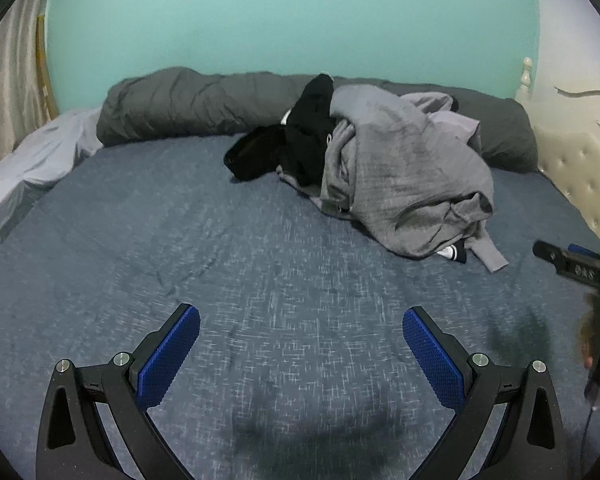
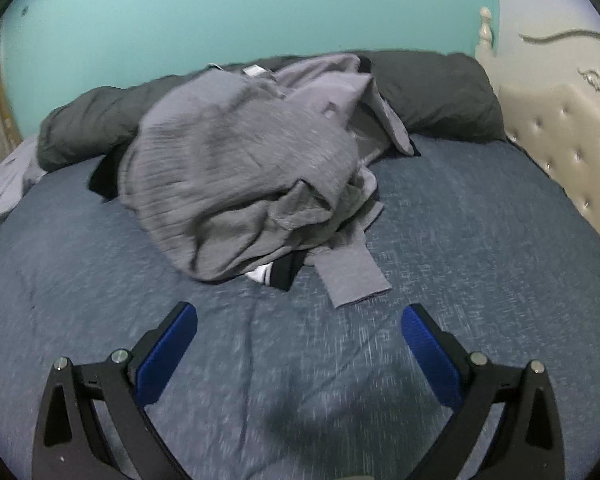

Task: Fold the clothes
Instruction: 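Reach the right tool into the grey sweatshirt and close on its hem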

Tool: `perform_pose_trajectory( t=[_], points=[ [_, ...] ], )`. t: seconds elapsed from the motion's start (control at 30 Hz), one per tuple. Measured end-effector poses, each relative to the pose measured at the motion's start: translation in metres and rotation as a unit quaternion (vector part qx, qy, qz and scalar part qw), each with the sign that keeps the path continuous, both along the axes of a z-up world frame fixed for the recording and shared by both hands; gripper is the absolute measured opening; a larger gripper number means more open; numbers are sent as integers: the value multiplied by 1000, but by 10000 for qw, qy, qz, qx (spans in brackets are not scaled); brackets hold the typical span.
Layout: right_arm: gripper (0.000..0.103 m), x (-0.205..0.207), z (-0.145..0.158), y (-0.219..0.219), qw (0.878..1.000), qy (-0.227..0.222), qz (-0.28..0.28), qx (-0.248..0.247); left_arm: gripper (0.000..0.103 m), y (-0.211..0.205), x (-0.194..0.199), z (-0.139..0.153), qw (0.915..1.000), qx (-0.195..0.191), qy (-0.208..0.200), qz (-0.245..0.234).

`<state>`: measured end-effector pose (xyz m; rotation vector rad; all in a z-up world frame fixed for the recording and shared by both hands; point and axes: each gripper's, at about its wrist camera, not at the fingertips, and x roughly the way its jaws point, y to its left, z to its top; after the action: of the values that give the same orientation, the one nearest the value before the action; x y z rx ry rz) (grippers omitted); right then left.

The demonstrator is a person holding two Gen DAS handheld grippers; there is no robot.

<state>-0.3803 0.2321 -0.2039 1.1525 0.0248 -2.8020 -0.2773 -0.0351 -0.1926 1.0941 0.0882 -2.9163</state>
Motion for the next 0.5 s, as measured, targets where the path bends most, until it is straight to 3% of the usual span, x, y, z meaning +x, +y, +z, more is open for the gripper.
perform_pose_trajectory(
  t=[0.1,0.23,0.5],
  points=[
    [101,-22,-15,0,10000,-66,-30,-25,103,-2,-11,-13,10000,3,-52,3],
    [90,-47,-32,-3,9999,-83,9,-112,103,-5,-24,-30,9999,39,-94,1],
    [77,-91,-54,-15,9997,-112,181,-120,103,-9,-45,-55,9998,102,-161,-17]
  ],
)
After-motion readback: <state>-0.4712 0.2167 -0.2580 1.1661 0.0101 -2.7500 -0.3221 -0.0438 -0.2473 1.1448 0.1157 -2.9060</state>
